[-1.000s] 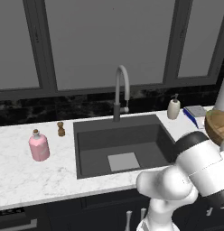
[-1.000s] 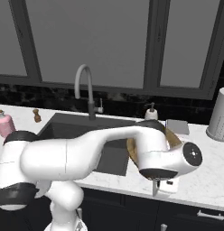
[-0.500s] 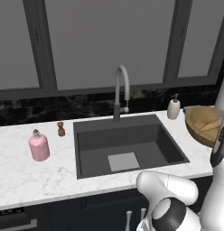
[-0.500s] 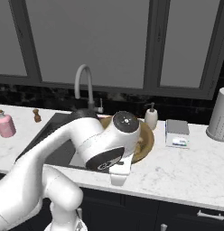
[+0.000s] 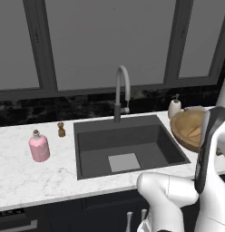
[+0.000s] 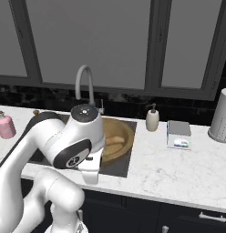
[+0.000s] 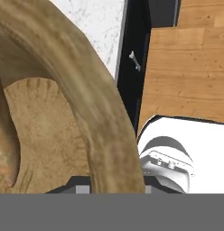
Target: Pick the sweet potato from the sink and place it in the bowl. Then pick the bowl and place it in the microwave. Then close the microwave door and press the start button.
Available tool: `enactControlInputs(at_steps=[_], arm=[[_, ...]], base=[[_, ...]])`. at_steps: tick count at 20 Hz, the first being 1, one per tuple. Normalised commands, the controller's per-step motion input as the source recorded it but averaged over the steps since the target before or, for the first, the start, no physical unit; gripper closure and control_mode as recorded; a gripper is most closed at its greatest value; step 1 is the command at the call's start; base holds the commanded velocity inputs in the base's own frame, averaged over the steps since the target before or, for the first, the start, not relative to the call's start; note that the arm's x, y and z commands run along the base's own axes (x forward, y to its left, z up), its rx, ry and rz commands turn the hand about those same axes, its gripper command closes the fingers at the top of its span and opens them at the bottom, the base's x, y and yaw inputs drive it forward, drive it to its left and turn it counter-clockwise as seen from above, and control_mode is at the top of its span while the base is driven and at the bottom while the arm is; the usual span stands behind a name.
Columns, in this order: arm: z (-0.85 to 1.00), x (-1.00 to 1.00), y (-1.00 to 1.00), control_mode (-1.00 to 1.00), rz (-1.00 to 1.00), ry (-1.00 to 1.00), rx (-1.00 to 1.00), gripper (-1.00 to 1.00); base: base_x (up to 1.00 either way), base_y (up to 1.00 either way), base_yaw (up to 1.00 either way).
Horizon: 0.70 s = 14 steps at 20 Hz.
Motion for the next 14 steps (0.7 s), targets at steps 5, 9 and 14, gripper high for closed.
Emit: enactControlInputs(at_steps=[5, 9, 14], arm=[[-0.05, -0.3, 0.0, 1.0, 0.04, 0.0, 0.01, 1.0], [0.0, 0.0, 0.0, 1.0, 0.0, 0.0, 0.0, 1.0], [0.0, 0.0, 0.0, 1.0, 0.0, 0.0, 0.0, 1.0]], base=[[-0.2, 0.0, 0.01], [-1.0, 0.25, 0.08], [-0.86, 0.92, 0.25]])
